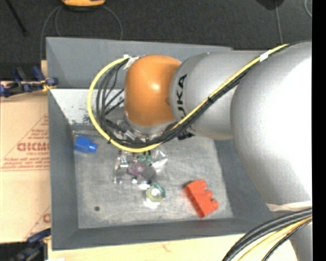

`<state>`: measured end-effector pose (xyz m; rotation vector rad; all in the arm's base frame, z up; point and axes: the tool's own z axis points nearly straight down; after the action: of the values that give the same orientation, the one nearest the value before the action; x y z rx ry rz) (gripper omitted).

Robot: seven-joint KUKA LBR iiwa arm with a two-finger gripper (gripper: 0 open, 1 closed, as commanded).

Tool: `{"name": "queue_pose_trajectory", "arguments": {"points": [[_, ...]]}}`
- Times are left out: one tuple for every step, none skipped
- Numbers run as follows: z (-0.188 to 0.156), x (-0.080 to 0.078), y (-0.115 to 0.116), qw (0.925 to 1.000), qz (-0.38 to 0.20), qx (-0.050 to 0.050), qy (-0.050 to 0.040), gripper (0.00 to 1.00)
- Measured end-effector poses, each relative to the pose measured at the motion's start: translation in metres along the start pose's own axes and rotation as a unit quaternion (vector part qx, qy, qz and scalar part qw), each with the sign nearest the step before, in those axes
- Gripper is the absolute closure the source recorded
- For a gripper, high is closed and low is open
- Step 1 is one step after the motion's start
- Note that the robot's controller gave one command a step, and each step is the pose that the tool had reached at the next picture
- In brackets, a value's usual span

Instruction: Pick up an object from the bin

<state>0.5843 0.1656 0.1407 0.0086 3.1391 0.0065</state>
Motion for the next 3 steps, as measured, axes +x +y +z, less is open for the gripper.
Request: {"name": "queue_pose_trajectory", "arguments": {"points": [[0.068, 0.03, -0.05, 1.0, 0.001, 0.0, -0.0049, 0.0], [0.065, 0.055, -0.09, 1.0, 0.001, 0.0, -0.0091, 0.0], [0.063, 0.052, -0.089, 0.9999, 0.002, -0.001, -0.0123, 1.0]]}}
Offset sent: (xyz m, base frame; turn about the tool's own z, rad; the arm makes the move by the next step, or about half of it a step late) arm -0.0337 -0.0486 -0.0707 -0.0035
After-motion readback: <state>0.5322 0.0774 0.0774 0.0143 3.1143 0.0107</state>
